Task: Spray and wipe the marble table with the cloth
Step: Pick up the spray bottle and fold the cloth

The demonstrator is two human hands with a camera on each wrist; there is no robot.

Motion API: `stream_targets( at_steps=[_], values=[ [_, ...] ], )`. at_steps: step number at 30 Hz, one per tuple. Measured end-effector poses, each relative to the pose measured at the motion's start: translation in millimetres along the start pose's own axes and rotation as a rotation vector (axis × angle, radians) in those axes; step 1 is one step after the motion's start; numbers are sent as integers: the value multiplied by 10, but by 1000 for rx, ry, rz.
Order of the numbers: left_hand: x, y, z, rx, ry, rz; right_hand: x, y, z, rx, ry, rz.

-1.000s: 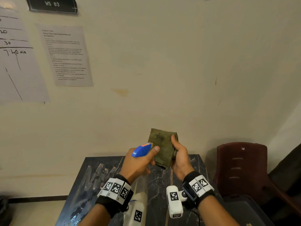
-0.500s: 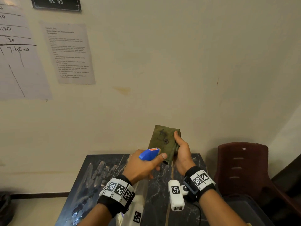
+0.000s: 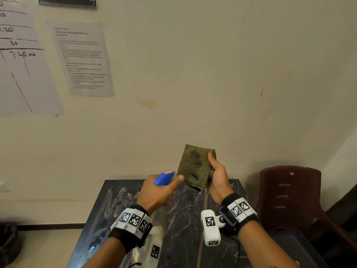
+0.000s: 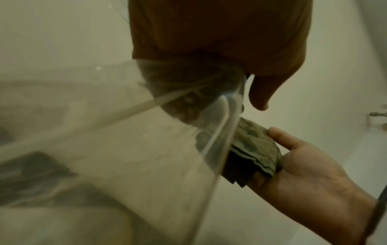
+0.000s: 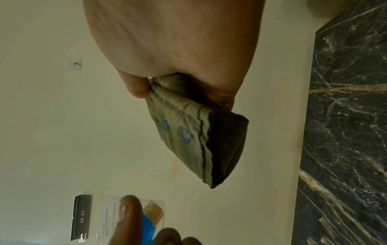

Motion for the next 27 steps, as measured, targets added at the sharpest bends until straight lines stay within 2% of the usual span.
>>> stream_targets(
  at_steps=[5, 16, 22, 27],
  values=[
    [45, -42, 56, -77, -72, 47, -20, -13, 5, 3, 4, 1],
    [-103, -153, 29, -99, 60, 12, -82, 39, 34, 23, 74, -14],
    [-64, -211, -6, -24, -29, 11, -123, 67, 50, 23, 62, -16],
    [-50, -225, -31, -63, -5, 45, -121, 72, 67, 29, 49, -11]
  ],
)
Point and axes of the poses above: each hand's wrist, its own y-axis away from the middle knuckle, its own z-axis out of the back of the hand, x = y × z, the point moved 2 cm from there along -y, towards the middle knuckle, and after that the axes turned 15 degrees about -z, right-handed, at the moved point
